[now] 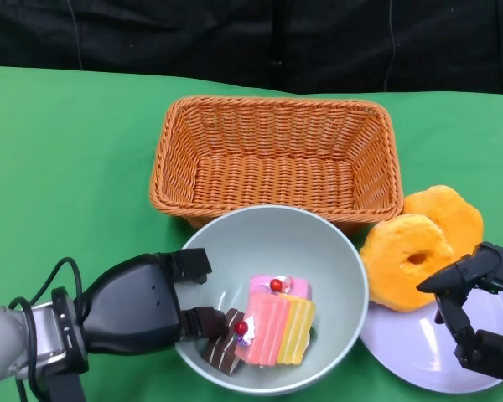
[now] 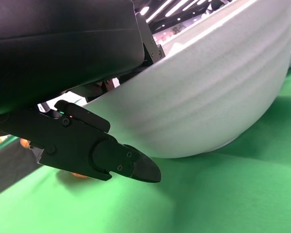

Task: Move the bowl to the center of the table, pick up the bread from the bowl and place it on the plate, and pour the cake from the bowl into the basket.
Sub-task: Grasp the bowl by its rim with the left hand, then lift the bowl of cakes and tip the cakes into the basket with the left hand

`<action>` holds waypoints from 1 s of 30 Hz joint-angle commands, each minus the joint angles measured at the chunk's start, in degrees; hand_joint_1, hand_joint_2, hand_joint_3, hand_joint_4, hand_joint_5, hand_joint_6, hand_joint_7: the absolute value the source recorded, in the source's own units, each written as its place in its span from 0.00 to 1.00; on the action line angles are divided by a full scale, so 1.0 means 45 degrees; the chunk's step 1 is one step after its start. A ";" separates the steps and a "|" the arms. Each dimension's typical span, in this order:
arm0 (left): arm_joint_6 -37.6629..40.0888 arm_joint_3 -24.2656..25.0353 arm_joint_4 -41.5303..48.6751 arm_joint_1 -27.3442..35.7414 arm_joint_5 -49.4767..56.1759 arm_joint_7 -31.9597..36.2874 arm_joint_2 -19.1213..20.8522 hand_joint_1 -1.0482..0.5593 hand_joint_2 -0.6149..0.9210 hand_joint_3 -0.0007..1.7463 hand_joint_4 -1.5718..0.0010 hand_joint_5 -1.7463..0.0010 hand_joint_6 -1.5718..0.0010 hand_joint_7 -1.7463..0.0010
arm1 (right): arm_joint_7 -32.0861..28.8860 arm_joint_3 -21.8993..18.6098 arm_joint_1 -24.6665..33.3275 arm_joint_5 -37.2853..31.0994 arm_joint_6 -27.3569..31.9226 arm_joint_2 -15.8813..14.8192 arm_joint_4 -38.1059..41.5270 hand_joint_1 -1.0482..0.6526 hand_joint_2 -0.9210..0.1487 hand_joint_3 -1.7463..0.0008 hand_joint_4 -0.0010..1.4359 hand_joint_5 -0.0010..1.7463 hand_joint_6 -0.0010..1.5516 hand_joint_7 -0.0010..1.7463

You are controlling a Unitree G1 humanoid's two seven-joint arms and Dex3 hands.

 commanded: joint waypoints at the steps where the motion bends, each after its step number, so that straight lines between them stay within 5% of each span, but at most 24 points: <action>1: -0.0315 -0.0267 0.0464 0.0019 0.0011 0.0462 0.0023 0.37 0.95 0.00 0.58 0.29 0.31 0.79 | 0.0008 -0.0156 0.0023 0.0149 -0.0085 -0.0075 -0.0055 0.54 0.34 0.46 0.62 0.84 0.60 0.63; 2: -0.0344 -0.0290 0.0482 0.0001 0.0011 0.0640 -0.0005 0.37 0.94 0.00 0.57 0.21 0.32 0.73 | 0.0001 -0.0165 0.0017 0.0135 -0.0092 -0.0078 -0.0044 0.54 0.35 0.46 0.62 0.84 0.60 0.63; 4: -0.0355 -0.0338 0.0522 -0.0032 0.0030 0.0862 -0.0037 0.37 0.96 0.00 0.56 0.04 0.44 0.42 | -0.0009 -0.0175 0.0012 0.0116 -0.0096 -0.0081 -0.0034 0.54 0.35 0.46 0.62 0.84 0.60 0.63; 5: -0.0380 -0.0349 0.0560 -0.0035 0.0011 0.1081 -0.0077 0.37 0.97 0.00 0.56 0.02 0.46 0.37 | -0.0003 -0.0169 0.0016 0.0129 -0.0093 -0.0078 -0.0038 0.54 0.35 0.46 0.62 0.84 0.60 0.63; 7: -0.0603 -0.0308 0.0620 -0.0009 -0.0188 0.1462 -0.0162 0.41 0.99 0.08 0.47 0.00 0.54 0.12 | -0.0003 -0.0151 0.0049 0.0140 -0.0014 -0.0062 -0.0098 0.53 0.35 0.45 0.61 0.84 0.60 0.63; 9: -0.0824 -0.0212 0.0509 0.0037 -0.0382 0.1661 -0.0205 0.43 1.00 0.14 0.44 0.00 0.57 0.03 | -0.0032 -0.0147 0.0095 0.0084 0.0083 -0.0047 -0.0191 0.53 0.35 0.45 0.61 0.84 0.60 0.63; 13: -0.1042 0.0077 0.0023 0.0218 -0.0651 0.1729 -0.0193 0.44 0.98 0.20 0.41 0.00 0.56 0.00 | -0.0065 -0.0165 0.0108 -0.0012 0.0024 -0.0051 -0.0181 0.53 0.36 0.45 0.61 0.84 0.60 0.64; 15: -0.1152 0.0304 -0.0472 0.0383 -0.0878 0.1409 -0.0074 0.45 0.86 0.42 0.39 0.00 0.55 0.00 | -0.0071 -0.0175 0.0095 -0.0045 -0.0031 -0.0059 -0.0146 0.53 0.36 0.44 0.61 0.84 0.60 0.64; 18: -0.1441 0.0870 -0.1667 0.0783 -0.1591 0.0378 0.0268 0.45 0.77 0.56 0.38 0.00 0.54 0.02 | -0.0073 -0.0174 0.0074 -0.0059 -0.0089 -0.0056 -0.0118 0.53 0.36 0.44 0.61 0.84 0.60 0.64; 30: -0.2350 0.3589 -0.5783 0.2689 -0.4891 -0.4931 0.1106 0.48 0.59 0.72 0.36 0.00 0.52 0.00 | -0.0116 -0.0149 0.0027 -0.0088 -0.0082 0.0004 -0.0060 0.54 0.34 0.46 0.61 0.84 0.60 0.63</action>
